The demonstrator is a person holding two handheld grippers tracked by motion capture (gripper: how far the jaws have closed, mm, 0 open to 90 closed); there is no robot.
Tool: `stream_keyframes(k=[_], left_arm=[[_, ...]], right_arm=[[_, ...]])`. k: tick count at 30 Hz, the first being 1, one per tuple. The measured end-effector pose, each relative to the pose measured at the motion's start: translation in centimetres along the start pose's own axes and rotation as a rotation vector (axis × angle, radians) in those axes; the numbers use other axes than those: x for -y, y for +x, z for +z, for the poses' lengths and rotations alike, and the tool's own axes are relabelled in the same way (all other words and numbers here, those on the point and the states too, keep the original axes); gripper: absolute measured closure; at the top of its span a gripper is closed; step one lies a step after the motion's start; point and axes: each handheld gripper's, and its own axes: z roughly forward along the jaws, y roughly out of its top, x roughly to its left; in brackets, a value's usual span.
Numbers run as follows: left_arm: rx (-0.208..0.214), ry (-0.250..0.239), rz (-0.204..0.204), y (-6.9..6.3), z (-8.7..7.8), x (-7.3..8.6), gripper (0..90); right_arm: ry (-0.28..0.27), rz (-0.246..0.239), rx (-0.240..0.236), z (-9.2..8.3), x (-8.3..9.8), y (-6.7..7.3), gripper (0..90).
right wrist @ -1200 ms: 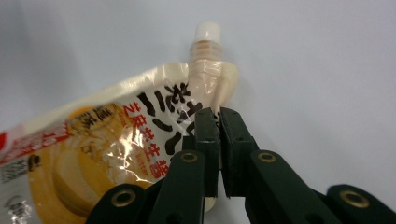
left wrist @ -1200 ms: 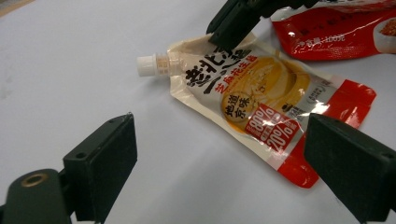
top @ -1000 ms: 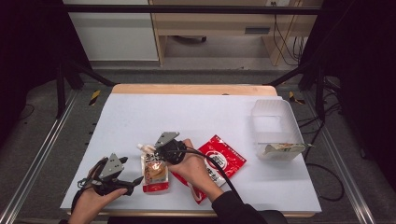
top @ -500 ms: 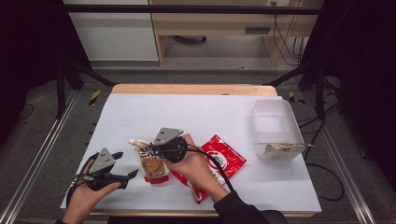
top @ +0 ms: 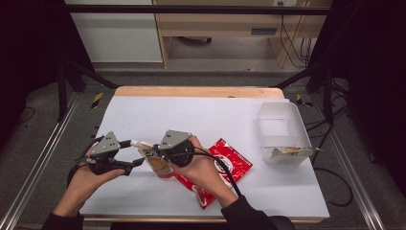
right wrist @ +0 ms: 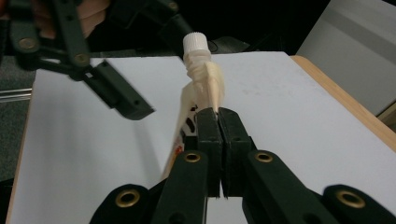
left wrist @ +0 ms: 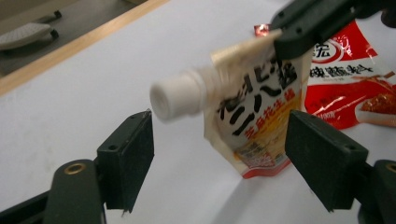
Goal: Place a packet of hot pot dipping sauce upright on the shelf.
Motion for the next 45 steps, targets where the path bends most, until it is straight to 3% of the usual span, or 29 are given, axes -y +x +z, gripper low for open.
stream_keyframes(k=[5, 14, 27, 35, 45], left_arm=[[0.036, -0.002, 0.021, 0.3, 0.6, -0.7, 28.6], [0.058, -0.011, 0.028, 0.6, 0.7, -0.1, 37.8], [0.114, -0.02, 0.003, 0.6, 0.3, -0.2, 68.9], [0.115, -0.027, 0.016, 0.1, -0.7, -1.2, 71.8], [0.121, -0.02, 0.054, -0.3, -1.4, -1.7, 72.3]], right_arm=[[-0.021, -0.013, -0.007, -0.5, -0.1, 0.0, 89.4], [-0.028, -0.022, -0.029, -0.3, -0.1, 0.4, 89.4], [-0.021, -0.009, -0.032, -0.4, 0.0, 0.2, 89.1], [-0.026, 0.007, -0.039, -0.6, -0.1, 0.0, 88.6], [-0.012, -0.014, -0.046, -0.7, -0.3, 0.4, 86.9]])
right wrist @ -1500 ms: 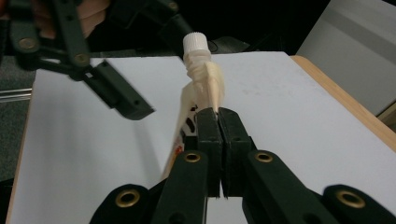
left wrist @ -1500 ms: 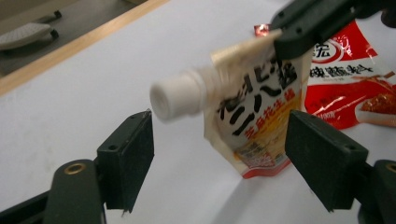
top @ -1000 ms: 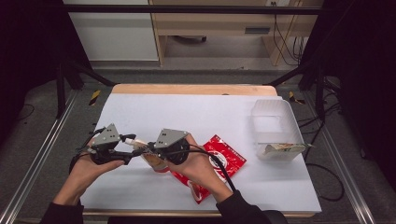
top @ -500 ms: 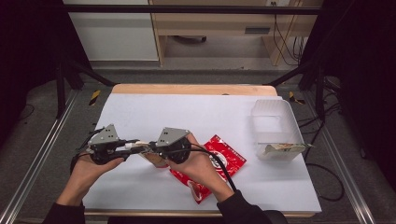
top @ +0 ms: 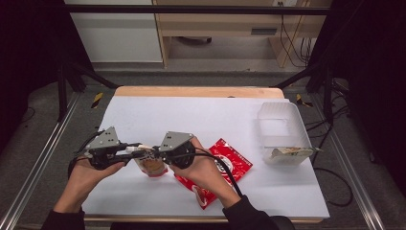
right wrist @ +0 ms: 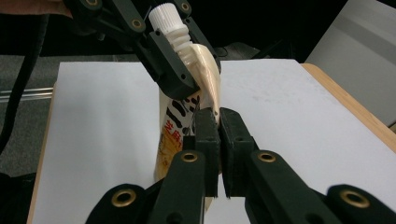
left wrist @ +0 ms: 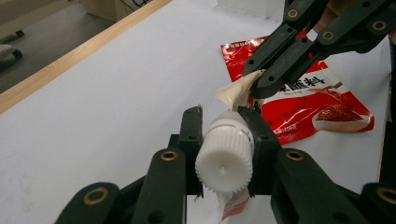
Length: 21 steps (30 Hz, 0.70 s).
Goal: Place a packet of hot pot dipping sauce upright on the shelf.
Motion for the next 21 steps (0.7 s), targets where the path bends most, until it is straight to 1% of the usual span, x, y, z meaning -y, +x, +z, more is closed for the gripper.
stream_keyframes(k=[3, 5, 7, 8, 10, 13, 16, 17, 18, 19, 21], left_arm=[[0.001, 0.003, 0.012, -0.2, -0.2, -0.3, 72.4], [0.0, 0.004, 0.023, -0.4, -0.2, -0.4, 72.4], [0.004, 0.002, 0.033, -0.6, -0.3, -0.6, 72.5], [0.006, 0.003, 0.036, -0.6, -0.3, -0.6, 72.5], [0.008, -0.002, 0.039, -0.8, -0.4, -0.8, 72.5], [0.015, -0.004, 0.045, -1.0, -0.4, -0.9, 72.4], [0.022, -0.005, 0.053, -1.2, -0.4, -1.0, 72.5], [0.027, -0.005, 0.055, -1.2, -0.3, -1.1, 72.5], [0.032, -0.005, 0.061, -1.3, -0.3, -1.1, 72.4], [0.035, -0.005, 0.06, -1.4, -0.3, -1.1, 72.5], [0.044, -0.005, 0.066, -1.5, -0.3, -1.2, 72.4]], right_arm=[[0.002, -0.004, -0.002, -0.1, 0.0, -0.1, 83.0], [0.01, -0.007, -0.004, -0.1, 0.0, -0.1, 77.1], [0.022, -0.018, -0.005, -0.2, 0.0, -0.2, 68.3], [0.03, -0.026, 0.004, -0.3, 0.0, -0.2, 63.7], [0.041, -0.03, 0.019, -0.3, 0.0, -0.3, 56.5], [0.068, -0.027, 0.018, -0.3, 0.2, -0.4, 44.9], [0.106, -0.028, 0.019, -0.1, 0.4, -0.5, 38.5], [0.121, -0.018, 0.016, 0.0, 0.5, -0.5, 36.8], [0.137, -0.01, 0.01, 0.1, 0.5, -0.6, 35.2], [0.15, -0.011, -0.005, 0.3, 0.6, -0.6, 34.7], [0.167, -0.011, -0.02, 0.5, 0.7, -0.4, 34.0]])
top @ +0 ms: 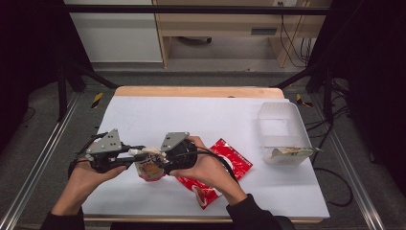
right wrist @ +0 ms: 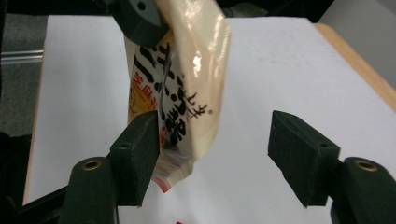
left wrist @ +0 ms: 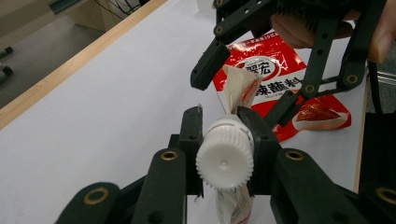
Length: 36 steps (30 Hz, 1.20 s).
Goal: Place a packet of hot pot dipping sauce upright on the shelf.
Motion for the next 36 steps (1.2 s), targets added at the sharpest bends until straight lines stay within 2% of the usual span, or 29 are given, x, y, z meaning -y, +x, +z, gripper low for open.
stream_keyframes(k=[3, 9, 16, 20, 22, 29, 32, 36], left_arm=[[0.011, 0.004, 0.01, -0.2, 0.2, -0.1, 72.4], [0.027, 0.032, 0.03, -0.5, 0.6, -0.1, 72.4], [0.033, 0.046, 0.035, -0.7, 1.0, 0.0, 72.4], [0.028, 0.046, 0.033, -0.6, 1.2, 0.1, 72.4], [0.025, 0.04, 0.024, -0.5, 1.1, 0.1, 72.2], [0.031, -0.015, -0.026, -0.2, 0.9, 0.4, 70.7], [0.03, -0.034, -0.05, -0.1, 0.8, 0.5, 62.5], [0.025, -0.039, -0.059, 0.1, 0.7, 0.7, 54.7]], right_arm=[[0.026, 0.005, -0.032, 0.3, 0.0, 0.2, 36.2], [0.033, 0.009, -0.094, 0.2, -0.1, 0.2, 56.5], [0.012, 0.004, -0.115, -0.5, -0.4, 0.2, 76.4], [0.02, -0.021, -0.1, -0.7, -0.6, 0.5, 84.5], [0.028, -0.035, -0.083, -0.8, -0.7, 0.7, 85.9], [0.005, -0.081, -0.014, -1.4, -1.4, 1.0, 87.5], [0.005, -0.091, 0.01, -1.7, -1.4, 0.9, 87.7], [-0.002, -0.087, 0.04, -2.2, -1.3, 0.4, 87.8]])
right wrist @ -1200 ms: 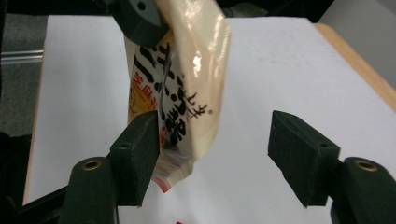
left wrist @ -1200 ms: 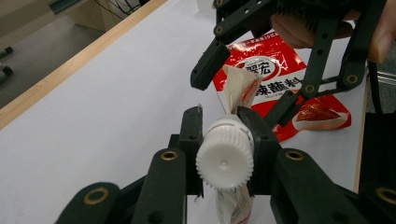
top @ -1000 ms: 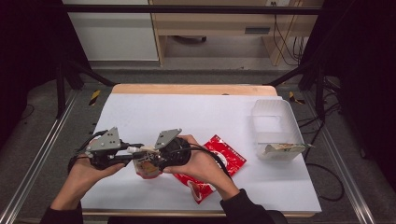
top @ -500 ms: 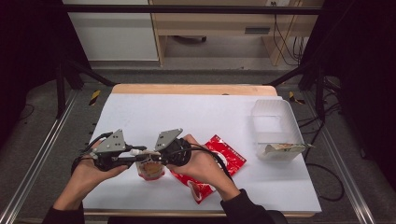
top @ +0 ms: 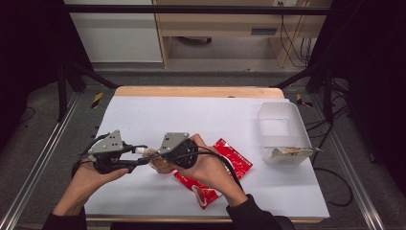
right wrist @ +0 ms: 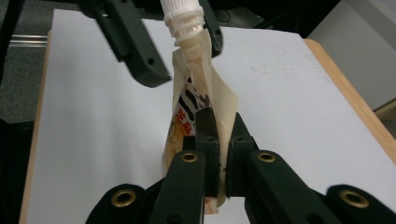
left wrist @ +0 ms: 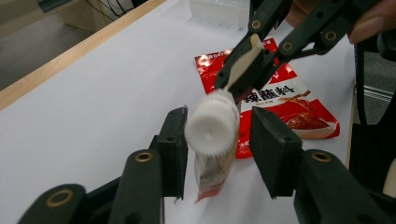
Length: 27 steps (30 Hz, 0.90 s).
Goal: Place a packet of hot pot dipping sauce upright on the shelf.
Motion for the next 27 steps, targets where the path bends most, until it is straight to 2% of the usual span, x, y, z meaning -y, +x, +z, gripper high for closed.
stream_keyframes(k=[5, 12, 19, 27], left_arm=[[-0.009, 0.005, 0.002, 0.2, 0.0, 0.2, 47.4], [-0.048, 0.028, -0.026, 0.9, 0.5, 1.2, 37.6], [-0.066, 0.076, -0.067, 1.8, 1.2, 2.6, 32.8], [-0.074, 0.082, -0.075, 1.9, 1.3, 2.8, 28.9]], right_arm=[[-0.012, 0.013, 0.025, -0.6, 0.3, -0.7, 87.8], [-0.025, 0.029, 0.055, -1.6, 0.6, -1.6, 87.7], [-0.029, 0.043, 0.071, -2.2, 0.9, -2.1, 87.7], [-0.031, 0.06, 0.085, -2.7, 1.2, -2.7, 87.6]])
